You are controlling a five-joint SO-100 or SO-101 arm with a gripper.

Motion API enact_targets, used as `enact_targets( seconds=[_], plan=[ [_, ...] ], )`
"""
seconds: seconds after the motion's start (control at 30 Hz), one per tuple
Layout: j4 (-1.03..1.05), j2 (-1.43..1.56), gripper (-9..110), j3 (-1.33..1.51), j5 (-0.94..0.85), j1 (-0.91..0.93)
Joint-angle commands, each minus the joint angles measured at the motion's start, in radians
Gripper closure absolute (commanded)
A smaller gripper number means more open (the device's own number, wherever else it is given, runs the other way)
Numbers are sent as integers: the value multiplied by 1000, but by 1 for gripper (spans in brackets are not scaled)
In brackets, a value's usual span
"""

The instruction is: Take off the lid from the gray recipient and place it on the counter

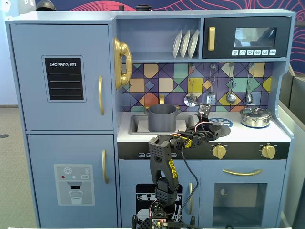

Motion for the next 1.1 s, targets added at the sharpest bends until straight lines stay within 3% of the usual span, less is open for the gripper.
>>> enact_targets(
  seconds=[0.0, 0.13, 0.63, 0.8, 0.9, 1.07],
  plan=[
    [-54, 12, 77, 2, 5, 2],
    [-61, 25, 73, 6, 5, 17],
    [-81, 110, 77, 18, 12, 38],
    [17, 268, 79, 9, 6, 28],
    [183, 431, 81, 26, 23, 21],
    [772, 776, 84, 58, 129, -37]
  ],
)
